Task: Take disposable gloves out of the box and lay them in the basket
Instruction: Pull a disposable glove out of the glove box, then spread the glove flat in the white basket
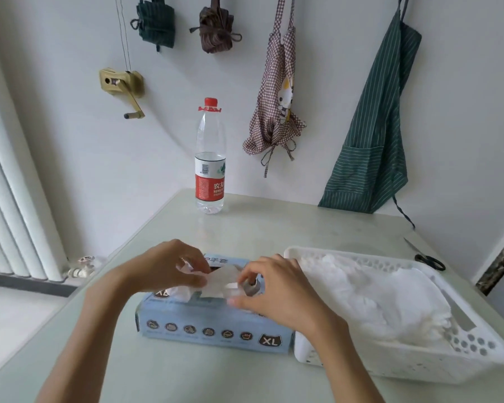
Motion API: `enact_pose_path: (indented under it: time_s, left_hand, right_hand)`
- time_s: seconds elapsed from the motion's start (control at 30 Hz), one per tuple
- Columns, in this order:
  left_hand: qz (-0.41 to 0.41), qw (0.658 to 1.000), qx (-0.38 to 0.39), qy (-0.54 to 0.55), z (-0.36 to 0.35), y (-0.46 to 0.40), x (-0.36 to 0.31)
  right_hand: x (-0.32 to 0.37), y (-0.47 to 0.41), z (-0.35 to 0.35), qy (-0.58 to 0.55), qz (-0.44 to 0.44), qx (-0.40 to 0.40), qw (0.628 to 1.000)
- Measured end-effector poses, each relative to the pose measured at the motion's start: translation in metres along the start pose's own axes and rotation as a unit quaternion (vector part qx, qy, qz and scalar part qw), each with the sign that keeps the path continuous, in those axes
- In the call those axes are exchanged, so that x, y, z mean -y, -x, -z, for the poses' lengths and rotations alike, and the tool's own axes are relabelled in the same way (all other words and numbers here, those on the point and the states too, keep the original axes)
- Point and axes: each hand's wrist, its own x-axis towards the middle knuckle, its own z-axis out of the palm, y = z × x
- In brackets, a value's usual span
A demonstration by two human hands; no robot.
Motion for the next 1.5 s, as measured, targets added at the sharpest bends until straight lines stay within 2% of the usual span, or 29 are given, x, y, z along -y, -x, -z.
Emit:
enact_pose_path:
  time_s: [0.17,0.3,0.37,0.43,0.5,0.57,0.63,0.77,0.83,0.87,0.97,1.07,1.13,1.17,1.23,1.3,1.33,1.4,1.47,1.5]
  left_hand:
    - [0.004,0.997,-0.072,0.003,-0.002,-0.015,0.012]
    - [0.036,0.993,-0.111,-0.006,-0.005,-0.017,0.010]
    - [-0.003,0.988,-0.143,0.055,-0.002,-0.014,0.007]
    - [-0.063,0.983,-0.124,0.120,0.003,-0.007,-0.001]
    - [-0.090,0.988,-0.080,0.099,0.002,-0.004,-0.012]
    - [-0.086,0.990,-0.098,0.053,-0.003,-0.008,-0.018]
    - [-0.073,0.984,-0.163,0.021,-0.005,-0.012,-0.021]
    - [-0.048,0.968,-0.236,0.067,-0.002,-0.014,-0.016]
    - [-0.072,0.965,-0.222,0.123,0.000,-0.011,-0.018]
    - [-0.083,0.964,-0.209,0.144,0.002,-0.010,-0.021]
    - [-0.079,0.968,-0.187,0.150,0.006,-0.007,-0.016]
    - [-0.018,0.987,-0.127,0.099,0.014,-0.002,0.006]
    - [0.043,0.996,-0.063,0.051,0.020,0.007,0.017]
    - [0.070,0.995,-0.056,0.036,0.022,0.010,0.019]
    - [0.072,0.991,-0.106,0.030,0.025,0.012,0.018]
    - [0.037,0.982,-0.174,0.058,0.025,0.011,0.001]
    - [0.017,0.980,-0.179,0.079,0.024,0.011,-0.008]
    - [-0.001,0.990,-0.114,0.081,0.019,0.013,-0.028]
    - [0.017,0.999,-0.035,-0.006,0.009,0.011,-0.036]
    - [0.027,0.998,-0.032,-0.045,0.006,0.010,-0.035]
  right_hand:
    - [-0.003,-0.010,-0.005,-0.015,-0.005,-0.012,1.000]
    - [-0.010,-0.014,0.002,-0.090,-0.043,-0.120,0.988]
    - [-0.012,-0.016,0.002,-0.140,-0.056,-0.146,0.978]
    - [-0.010,-0.018,0.000,-0.194,-0.057,-0.157,0.967]
    - [-0.004,-0.018,0.000,-0.247,-0.048,-0.171,0.953]
    - [0.004,-0.019,-0.001,-0.290,-0.037,-0.169,0.941]
    - [0.008,-0.021,-0.003,-0.306,-0.037,-0.152,0.939]
    - [-0.001,-0.021,-0.003,-0.254,-0.067,-0.077,0.962]
    - [-0.007,-0.019,-0.004,-0.211,-0.085,-0.001,0.974]
    - [-0.008,-0.020,-0.006,-0.174,-0.082,0.009,0.981]
    - [-0.010,-0.023,-0.012,-0.109,-0.058,-0.073,0.990]
    - [-0.012,-0.022,-0.009,-0.204,-0.067,-0.115,0.970]
    - [-0.011,-0.022,-0.006,-0.234,-0.058,-0.119,0.963]
    - [-0.008,-0.022,-0.006,-0.236,-0.054,-0.121,0.963]
    - [-0.003,-0.023,-0.011,-0.234,-0.050,-0.135,0.961]
    - [0.002,-0.024,-0.017,-0.230,-0.046,-0.160,0.959]
    - [0.005,-0.024,-0.019,-0.226,-0.042,-0.172,0.958]
    - [0.009,-0.023,-0.020,-0.228,-0.029,-0.193,0.954]
    - [0.010,-0.023,-0.018,-0.245,-0.013,-0.220,0.944]
    - [0.011,-0.023,-0.017,-0.250,-0.007,-0.230,0.940]
